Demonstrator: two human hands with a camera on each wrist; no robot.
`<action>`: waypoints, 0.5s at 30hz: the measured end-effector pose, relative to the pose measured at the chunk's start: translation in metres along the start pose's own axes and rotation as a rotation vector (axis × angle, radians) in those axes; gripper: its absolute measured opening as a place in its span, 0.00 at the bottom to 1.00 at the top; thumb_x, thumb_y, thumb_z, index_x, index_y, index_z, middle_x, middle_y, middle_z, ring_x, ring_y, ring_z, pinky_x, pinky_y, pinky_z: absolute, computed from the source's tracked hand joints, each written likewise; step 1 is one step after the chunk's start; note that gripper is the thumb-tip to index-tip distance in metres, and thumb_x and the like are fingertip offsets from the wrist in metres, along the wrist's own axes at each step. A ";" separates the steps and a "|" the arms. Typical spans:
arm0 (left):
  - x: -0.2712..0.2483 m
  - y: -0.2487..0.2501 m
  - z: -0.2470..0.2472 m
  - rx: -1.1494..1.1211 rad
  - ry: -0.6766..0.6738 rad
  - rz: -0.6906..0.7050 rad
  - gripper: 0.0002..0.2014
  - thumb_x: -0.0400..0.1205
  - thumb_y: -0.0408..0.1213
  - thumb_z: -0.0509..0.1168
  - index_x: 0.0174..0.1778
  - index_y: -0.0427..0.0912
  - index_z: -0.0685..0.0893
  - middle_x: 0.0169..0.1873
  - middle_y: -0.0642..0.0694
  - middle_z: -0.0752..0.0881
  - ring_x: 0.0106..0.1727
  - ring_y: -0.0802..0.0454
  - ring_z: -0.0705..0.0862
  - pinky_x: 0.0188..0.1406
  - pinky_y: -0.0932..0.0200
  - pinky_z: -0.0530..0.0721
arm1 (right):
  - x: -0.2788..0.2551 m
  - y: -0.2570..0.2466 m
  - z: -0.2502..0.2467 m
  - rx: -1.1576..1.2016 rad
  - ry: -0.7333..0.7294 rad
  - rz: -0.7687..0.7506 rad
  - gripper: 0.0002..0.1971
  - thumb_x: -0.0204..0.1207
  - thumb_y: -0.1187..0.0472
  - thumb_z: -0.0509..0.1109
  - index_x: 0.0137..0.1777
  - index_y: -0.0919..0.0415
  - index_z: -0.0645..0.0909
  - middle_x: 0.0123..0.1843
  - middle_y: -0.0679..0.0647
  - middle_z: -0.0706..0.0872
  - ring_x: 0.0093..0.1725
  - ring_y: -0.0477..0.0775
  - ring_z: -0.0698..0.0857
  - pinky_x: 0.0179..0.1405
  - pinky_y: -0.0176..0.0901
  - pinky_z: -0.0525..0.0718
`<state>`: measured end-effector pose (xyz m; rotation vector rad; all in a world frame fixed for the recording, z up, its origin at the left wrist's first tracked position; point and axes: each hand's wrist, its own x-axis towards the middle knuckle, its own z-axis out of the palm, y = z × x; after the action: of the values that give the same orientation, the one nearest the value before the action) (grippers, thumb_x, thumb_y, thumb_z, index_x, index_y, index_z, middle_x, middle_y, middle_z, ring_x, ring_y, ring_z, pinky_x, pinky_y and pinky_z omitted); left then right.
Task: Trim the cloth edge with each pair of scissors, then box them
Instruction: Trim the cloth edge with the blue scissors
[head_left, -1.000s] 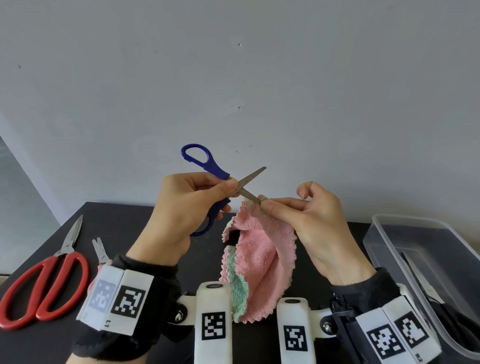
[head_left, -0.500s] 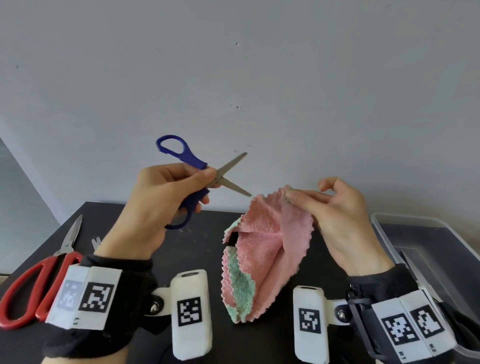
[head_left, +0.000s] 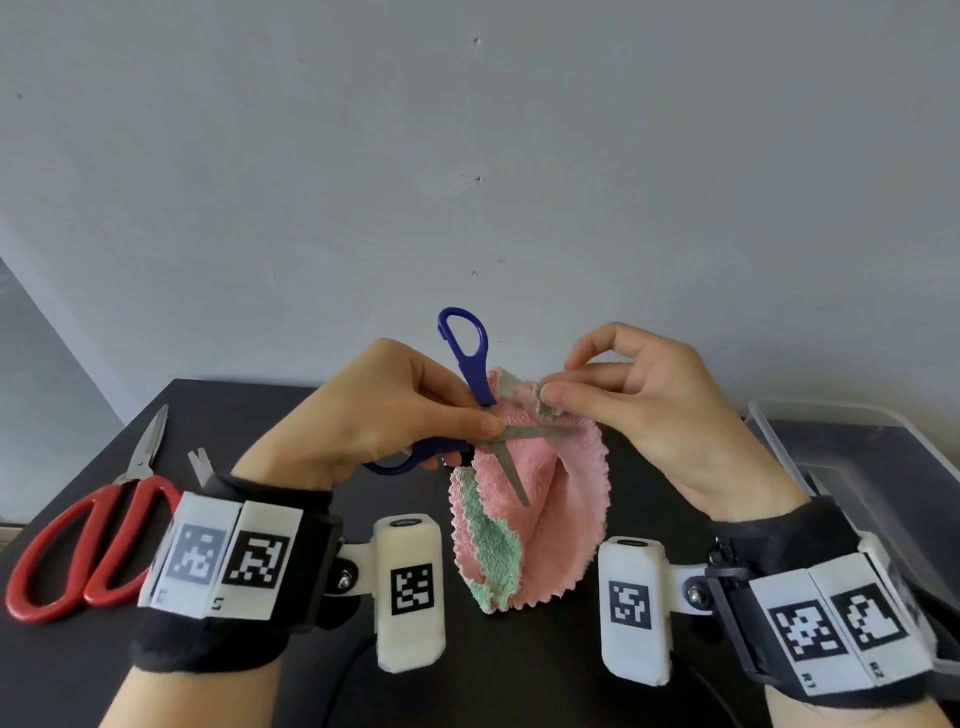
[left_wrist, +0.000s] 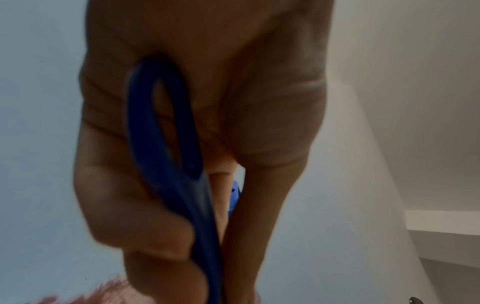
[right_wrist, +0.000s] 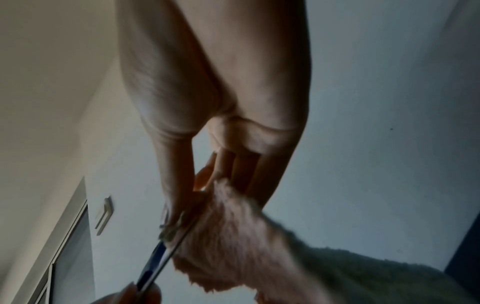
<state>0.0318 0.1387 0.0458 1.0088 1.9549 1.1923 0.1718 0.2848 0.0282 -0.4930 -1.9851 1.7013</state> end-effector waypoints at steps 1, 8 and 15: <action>0.000 0.000 0.001 0.002 -0.002 -0.002 0.04 0.70 0.33 0.77 0.31 0.38 0.91 0.22 0.46 0.88 0.20 0.59 0.81 0.24 0.70 0.78 | -0.001 -0.001 0.001 -0.027 -0.036 0.009 0.10 0.68 0.68 0.77 0.45 0.60 0.80 0.40 0.57 0.93 0.40 0.50 0.92 0.42 0.34 0.85; 0.001 -0.001 0.001 0.009 0.010 0.007 0.03 0.68 0.35 0.78 0.32 0.39 0.93 0.27 0.42 0.90 0.26 0.55 0.85 0.29 0.66 0.84 | -0.004 -0.005 0.002 -0.183 -0.130 -0.016 0.03 0.72 0.65 0.75 0.45 0.59 0.88 0.39 0.53 0.93 0.40 0.43 0.91 0.43 0.27 0.83; 0.003 -0.002 0.005 0.003 0.021 0.038 0.05 0.69 0.33 0.78 0.35 0.35 0.92 0.29 0.37 0.90 0.26 0.53 0.85 0.28 0.64 0.83 | -0.004 -0.004 0.004 -0.264 -0.177 -0.006 0.07 0.65 0.69 0.81 0.42 0.60 0.90 0.40 0.53 0.93 0.43 0.49 0.92 0.50 0.36 0.88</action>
<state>0.0339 0.1427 0.0414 1.0433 1.9623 1.2265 0.1726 0.2788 0.0309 -0.4365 -2.3524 1.5320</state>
